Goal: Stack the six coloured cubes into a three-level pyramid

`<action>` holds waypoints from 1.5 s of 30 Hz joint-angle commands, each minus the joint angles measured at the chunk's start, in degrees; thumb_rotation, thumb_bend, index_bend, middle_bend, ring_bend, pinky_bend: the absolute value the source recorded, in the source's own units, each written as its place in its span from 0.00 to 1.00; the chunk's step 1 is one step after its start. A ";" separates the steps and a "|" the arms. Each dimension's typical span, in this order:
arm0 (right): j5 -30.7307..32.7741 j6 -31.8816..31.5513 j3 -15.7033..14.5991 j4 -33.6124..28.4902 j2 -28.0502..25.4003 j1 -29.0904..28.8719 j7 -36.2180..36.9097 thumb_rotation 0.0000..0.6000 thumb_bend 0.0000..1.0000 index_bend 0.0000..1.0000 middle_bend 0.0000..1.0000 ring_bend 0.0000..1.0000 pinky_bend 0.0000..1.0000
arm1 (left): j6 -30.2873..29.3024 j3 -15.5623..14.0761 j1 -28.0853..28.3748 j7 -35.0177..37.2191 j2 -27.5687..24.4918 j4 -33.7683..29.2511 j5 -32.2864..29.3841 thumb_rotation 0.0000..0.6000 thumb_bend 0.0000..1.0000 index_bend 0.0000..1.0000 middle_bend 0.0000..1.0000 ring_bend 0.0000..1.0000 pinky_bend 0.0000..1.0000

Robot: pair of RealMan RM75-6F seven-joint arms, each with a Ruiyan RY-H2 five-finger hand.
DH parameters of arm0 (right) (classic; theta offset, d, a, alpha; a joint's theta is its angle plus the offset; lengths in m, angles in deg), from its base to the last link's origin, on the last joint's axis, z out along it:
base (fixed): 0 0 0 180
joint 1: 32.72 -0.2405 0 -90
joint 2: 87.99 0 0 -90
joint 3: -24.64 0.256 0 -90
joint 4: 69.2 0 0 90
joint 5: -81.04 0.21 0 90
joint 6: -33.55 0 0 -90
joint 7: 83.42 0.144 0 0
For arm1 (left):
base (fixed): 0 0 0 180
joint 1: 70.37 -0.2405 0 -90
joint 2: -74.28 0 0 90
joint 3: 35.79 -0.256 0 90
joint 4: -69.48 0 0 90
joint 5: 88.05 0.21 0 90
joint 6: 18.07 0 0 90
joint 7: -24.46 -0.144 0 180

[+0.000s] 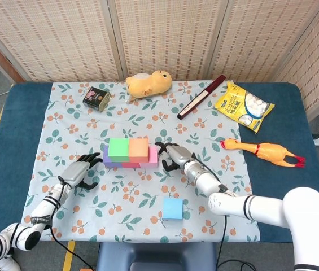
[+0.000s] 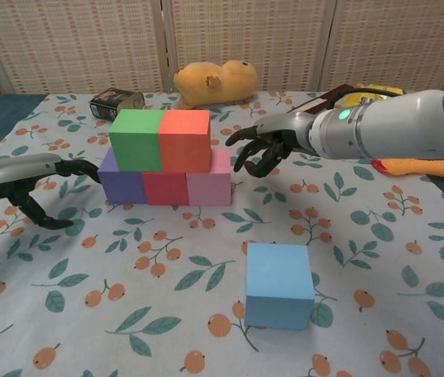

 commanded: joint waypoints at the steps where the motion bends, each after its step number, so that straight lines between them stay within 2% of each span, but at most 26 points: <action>1: -0.01 -0.56 -0.20 -1.44 -1.68 0.42 -0.22 1.00 0.61 0.00 0.20 0.01 0.00 | -0.52 0.08 -0.63 0.77 -0.59 -0.24 -0.32 1.00 0.31 0.17 0.00 0.00 0.02; 7: -1.78 -2.35 1.53 -9.72 -9.85 2.75 1.38 1.00 0.61 0.00 0.20 0.02 0.00 | -4.04 0.06 -3.54 4.00 -3.96 -1.51 0.23 1.00 0.31 0.17 0.00 0.00 0.02; 13: -7.27 -3.87 2.28 -19.93 -19.38 7.07 3.38 1.00 0.61 0.00 0.20 0.02 0.00 | -10.43 0.07 -7.14 4.85 -7.89 -3.81 1.72 1.00 0.31 0.18 0.00 0.00 0.02; 15: -10.50 -3.73 1.86 -24.06 -22.80 9.15 4.11 1.00 0.54 0.00 0.20 0.02 0.01 | -12.49 0.39 -8.37 4.72 -8.95 -4.70 1.41 1.00 0.31 0.18 0.00 0.00 0.02; 18: -16.25 -4.57 0.43 -29.37 -26.61 12.45 4.31 1.00 0.26 0.00 0.20 0.02 0.02 | -14.53 0.85 -9.88 4.97 -10.43 -6.30 0.71 1.00 0.31 0.18 0.00 0.00 0.03; 19: -18.05 -5.00 -0.15 -30.76 -27.55 13.49 4.26 1.00 0.19 0.00 0.20 0.02 0.03 | -15.09 0.95 -10.30 4.98 -10.78 -6.77 0.56 1.00 0.31 0.18 0.00 0.00 0.03; 22: -24.51 -7.80 -2.30 -34.36 -29.18 17.42 4.11 1.00 0.06 0.00 0.20 0.02 0.04 | -16.57 1.06 -11.55 4.79 -11.58 -8.10 0.14 1.00 0.31 0.17 0.00 0.00 0.03; 25: -30.74 -11.66 -4.73 -36.07 -28.18 21.34 3.77 1.00 0.00 0.00 0.20 0.02 0.05 | -17.24 1.11 -12.48 4.77 -11.97 -9.04 -0.42 1.00 0.32 0.17 0.00 0.00 0.03; 30: -39.03 -16.11 -8.47 -35.59 -23.67 26.05 3.28 1.00 0.00 0.00 0.19 0.02 0.05 | -17.20 1.11 -13.53 5.28 -12.07 -9.89 -1.30 1.00 0.32 0.17 0.00 0.00 0.03; 39: -44.14 -19.75 -12.09 -33.48 -17.10 30.20 0.09 1.00 0.00 0.00 0.13 0.01 0.05 | -17.09 0.85 -14.91 6.91 -12.14 -9.85 -1.03 1.00 0.32 0.15 0.00 0.00 0.03; 45: -46.22 -22.49 -11.98 -30.01 -10.72 31.80 -2.60 1.00 0.00 0.00 0.12 0.01 0.05 | -16.84 0.74 -15.32 8.73 -11.84 -9.16 0.06 1.00 0.32 0.15 0.00 0.00 0.03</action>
